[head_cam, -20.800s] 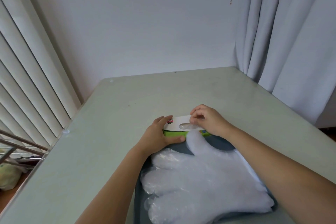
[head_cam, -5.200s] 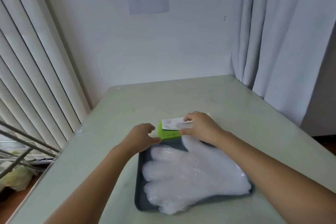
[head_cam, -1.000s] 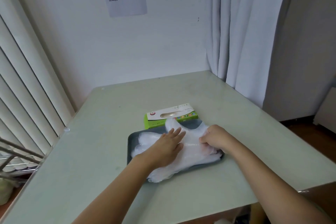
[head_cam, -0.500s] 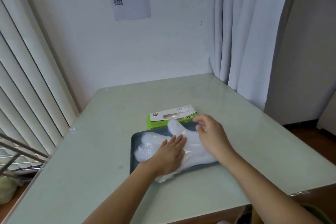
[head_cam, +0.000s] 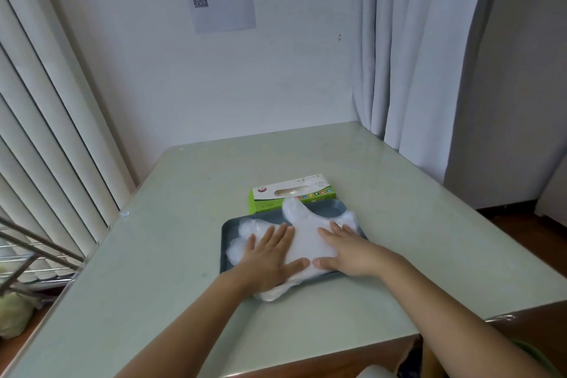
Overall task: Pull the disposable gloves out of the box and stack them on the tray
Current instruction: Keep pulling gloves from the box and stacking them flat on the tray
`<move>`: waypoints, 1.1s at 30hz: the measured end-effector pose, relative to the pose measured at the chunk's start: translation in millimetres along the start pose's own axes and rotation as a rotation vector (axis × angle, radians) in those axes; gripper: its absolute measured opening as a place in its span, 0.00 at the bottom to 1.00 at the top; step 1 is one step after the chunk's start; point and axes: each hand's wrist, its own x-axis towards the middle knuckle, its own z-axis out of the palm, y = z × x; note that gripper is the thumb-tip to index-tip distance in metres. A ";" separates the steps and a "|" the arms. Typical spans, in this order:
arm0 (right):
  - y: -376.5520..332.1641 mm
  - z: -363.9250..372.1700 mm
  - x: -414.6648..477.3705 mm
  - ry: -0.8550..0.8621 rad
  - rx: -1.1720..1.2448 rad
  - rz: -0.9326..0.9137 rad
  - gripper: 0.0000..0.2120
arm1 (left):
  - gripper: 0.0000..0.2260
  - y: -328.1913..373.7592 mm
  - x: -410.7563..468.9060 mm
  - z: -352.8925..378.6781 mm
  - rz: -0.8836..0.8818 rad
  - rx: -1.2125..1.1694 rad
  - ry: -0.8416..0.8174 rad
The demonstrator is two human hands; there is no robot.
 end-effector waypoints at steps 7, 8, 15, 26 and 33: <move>-2.3 -6.6 1.3 -0.029 -0.062 -0.009 0.44 | 0.33 -12.1 -10.8 -25.9 -0.054 0.044 0.059; -2.0 -5.9 2.1 -0.025 -0.062 -0.011 0.44 | 0.28 -6.9 -8.3 -30.4 -0.002 0.030 0.124; -1.6 -2.1 1.7 0.012 -0.035 -0.031 0.45 | 0.18 26.9 19.6 -22.2 0.137 -0.301 0.025; -0.9 -2.5 -0.6 0.019 -0.016 -0.007 0.48 | 0.27 0.4 49.7 -2.3 0.123 0.019 0.136; -1.4 -2.6 -3.8 0.027 -0.011 -0.010 0.48 | 0.44 -13.8 53.6 -8.4 -0.020 0.031 0.221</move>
